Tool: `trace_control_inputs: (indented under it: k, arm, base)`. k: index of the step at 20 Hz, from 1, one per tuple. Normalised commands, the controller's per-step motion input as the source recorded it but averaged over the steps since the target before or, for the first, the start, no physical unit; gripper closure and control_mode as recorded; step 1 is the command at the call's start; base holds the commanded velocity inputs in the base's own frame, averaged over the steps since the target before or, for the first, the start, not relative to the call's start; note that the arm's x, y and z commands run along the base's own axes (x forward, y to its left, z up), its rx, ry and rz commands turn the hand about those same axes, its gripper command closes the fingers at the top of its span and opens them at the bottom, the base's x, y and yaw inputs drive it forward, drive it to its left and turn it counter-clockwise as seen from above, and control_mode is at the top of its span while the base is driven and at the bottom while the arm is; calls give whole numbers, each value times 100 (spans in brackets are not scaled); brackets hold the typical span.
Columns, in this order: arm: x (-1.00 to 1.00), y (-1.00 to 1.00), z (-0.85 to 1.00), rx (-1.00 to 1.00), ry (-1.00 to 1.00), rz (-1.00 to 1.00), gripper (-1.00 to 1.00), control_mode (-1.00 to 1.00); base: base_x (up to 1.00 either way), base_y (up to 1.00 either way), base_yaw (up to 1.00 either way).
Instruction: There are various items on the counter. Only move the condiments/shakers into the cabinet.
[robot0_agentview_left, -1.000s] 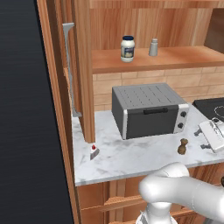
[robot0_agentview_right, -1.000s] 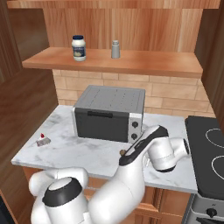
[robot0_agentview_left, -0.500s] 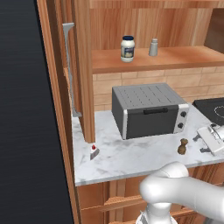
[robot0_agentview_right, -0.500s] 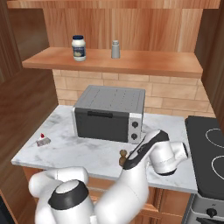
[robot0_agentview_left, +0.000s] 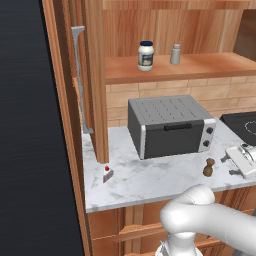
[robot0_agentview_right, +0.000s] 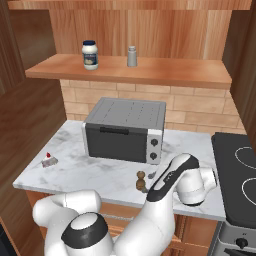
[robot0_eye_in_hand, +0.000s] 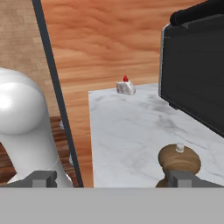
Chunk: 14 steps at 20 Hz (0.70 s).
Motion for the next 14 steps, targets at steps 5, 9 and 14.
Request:
trace_control_inputs:
  k: [5, 9, 14]
  arm:
    - [0, 1, 0, 2, 3, 0, -100, -100]
    - [6, 6, 0, 0, 5, 0, -100, -100]
    - [18, 10, -1, 0, 7, 0, -100, -100]
  base:
    - [0, 0, 0]
    - [0, 0, 0]
    - [0, 0, 0]
